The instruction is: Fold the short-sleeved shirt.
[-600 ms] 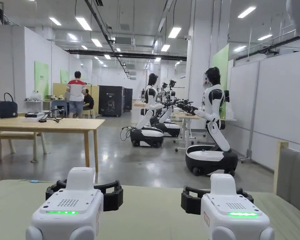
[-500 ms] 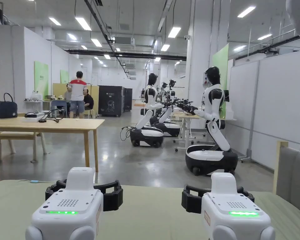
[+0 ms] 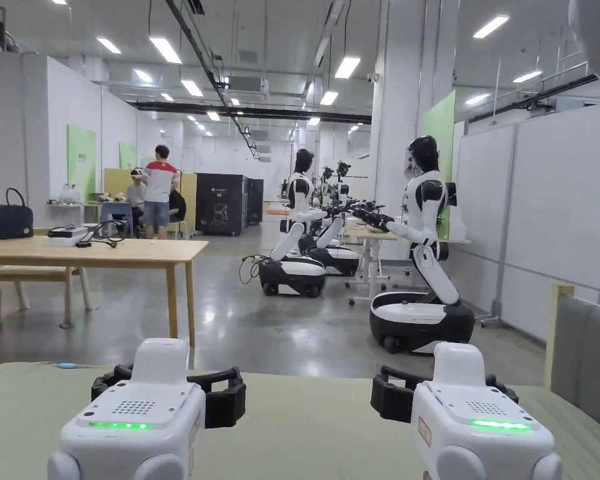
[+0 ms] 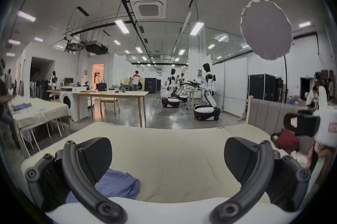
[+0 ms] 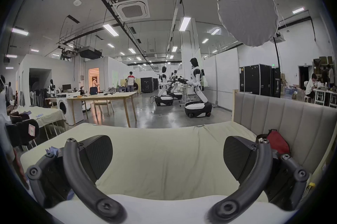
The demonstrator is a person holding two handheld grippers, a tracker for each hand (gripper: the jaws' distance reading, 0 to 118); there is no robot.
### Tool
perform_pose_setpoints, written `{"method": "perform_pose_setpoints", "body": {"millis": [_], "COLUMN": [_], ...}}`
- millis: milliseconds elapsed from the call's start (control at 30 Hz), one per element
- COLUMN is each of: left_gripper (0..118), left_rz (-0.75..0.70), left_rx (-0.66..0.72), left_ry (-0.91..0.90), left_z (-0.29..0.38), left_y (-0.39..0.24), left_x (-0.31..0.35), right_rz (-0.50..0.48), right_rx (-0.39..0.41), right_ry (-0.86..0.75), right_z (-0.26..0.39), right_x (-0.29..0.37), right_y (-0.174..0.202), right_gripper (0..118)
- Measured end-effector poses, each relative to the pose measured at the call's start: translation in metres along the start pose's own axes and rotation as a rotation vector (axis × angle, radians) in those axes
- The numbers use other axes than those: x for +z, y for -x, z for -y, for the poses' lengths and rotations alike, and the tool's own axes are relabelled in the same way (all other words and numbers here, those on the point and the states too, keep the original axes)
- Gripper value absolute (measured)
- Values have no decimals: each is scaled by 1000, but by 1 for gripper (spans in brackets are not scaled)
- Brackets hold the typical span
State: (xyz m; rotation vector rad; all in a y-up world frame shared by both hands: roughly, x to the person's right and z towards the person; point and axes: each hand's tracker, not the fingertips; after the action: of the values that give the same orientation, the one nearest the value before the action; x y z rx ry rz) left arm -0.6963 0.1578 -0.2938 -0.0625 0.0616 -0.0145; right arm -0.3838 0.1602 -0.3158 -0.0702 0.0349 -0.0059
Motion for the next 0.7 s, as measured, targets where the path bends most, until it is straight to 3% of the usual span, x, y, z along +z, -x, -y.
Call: {"method": "perform_pose_setpoints", "body": {"millis": [100, 167, 233, 267, 400, 433, 467, 500, 533, 600, 700], "left_gripper": [118, 118, 118, 118, 118, 118, 118, 118, 118, 118, 118], "left_rz": [27, 23, 0, -12, -126, -136, -136, -116, -102, -81, -20], "left_rx": [-206, -459, -792, -989, -1723, -1845, -1941, -1941, -1876, -1538, -888], "left_ry": [40, 55, 65, 80, 7, -30, -54, -47, -28, 25, 111], "left_z": [-4, -4, 6, 15, 66, 78, 86, 90, 89, 72, 30], "left_y": [-11, -24, -41, -48, -66, -65, -65, -64, -60, -58, -38], "left_x": [-4, -6, -8, -10, -17, -19, -20, -21, -23, -25, -25], "right_rz": [-17, 6, 16, 4, 26, 36, 46, 37, 26, 5, -11], "right_rx": [182, 419, 735, 931, 1799, 1940, 2031, 2047, 1945, 1580, 983], "right_ry": [-12, -23, -34, -31, -65, -97, -114, -113, -96, -33, 49], "right_z": [-1, 2, 14, 25, 96, 109, 120, 125, 120, 99, 49], "right_x": [-3, -5, -10, -11, -12, -12, -9, -7, -5, -3, -2], "right_y": [5, 16, 27, 34, 44, 41, 37, 36, 38, 38, 30], "right_gripper": [118, 118, 118, 118, 118, 118, 118, 118, 118, 118, 118]}}
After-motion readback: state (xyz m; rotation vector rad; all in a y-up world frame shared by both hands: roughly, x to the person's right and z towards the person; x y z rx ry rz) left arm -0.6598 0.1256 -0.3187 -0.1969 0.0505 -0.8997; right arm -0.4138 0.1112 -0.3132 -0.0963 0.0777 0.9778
